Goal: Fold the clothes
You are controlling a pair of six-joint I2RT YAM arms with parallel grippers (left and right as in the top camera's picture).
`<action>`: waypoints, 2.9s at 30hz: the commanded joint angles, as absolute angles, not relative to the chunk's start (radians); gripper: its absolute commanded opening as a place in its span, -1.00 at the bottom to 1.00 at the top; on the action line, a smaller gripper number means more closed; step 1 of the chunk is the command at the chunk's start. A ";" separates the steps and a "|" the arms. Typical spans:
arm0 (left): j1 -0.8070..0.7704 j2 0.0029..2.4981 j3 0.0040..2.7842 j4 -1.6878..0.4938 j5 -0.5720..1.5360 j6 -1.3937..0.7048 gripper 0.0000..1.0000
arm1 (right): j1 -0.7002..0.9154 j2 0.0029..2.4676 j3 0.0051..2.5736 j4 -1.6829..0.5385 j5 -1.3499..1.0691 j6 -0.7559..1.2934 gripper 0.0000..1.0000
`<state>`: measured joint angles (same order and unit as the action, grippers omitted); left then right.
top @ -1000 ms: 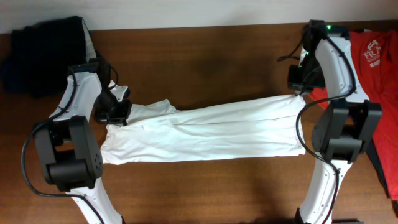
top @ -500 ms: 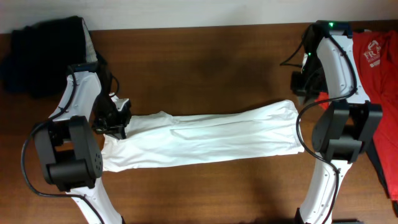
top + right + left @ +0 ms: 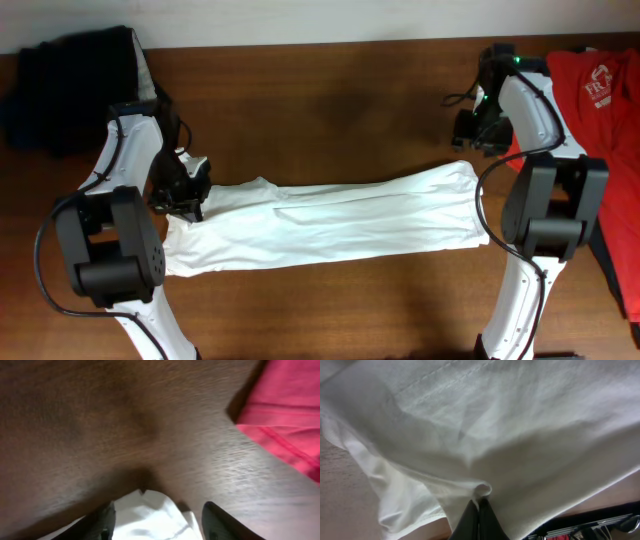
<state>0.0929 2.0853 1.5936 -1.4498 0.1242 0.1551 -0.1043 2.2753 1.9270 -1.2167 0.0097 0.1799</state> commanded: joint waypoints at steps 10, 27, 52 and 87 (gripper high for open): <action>0.099 2.089 1.605 -1.447 0.135 0.143 -1.00 | -0.114 2.280 1.771 -1.096 -0.037 0.177 -0.39; 0.086 2.081 1.674 -1.489 0.247 0.143 -0.99 | -0.113 2.280 2.001 -1.507 0.065 0.177 -0.85; 0.094 2.007 1.473 -1.613 0.160 0.119 -0.34 | -0.202 2.280 1.999 -1.699 0.136 0.192 -0.44; -0.112 2.008 1.474 -1.045 0.338 0.403 0.58 | -0.201 2.280 1.998 -1.634 0.060 0.192 0.97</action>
<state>-0.0895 2.0243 1.4727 -1.0515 0.3119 0.3717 -0.2050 2.2772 1.9823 -1.6341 0.0731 0.1841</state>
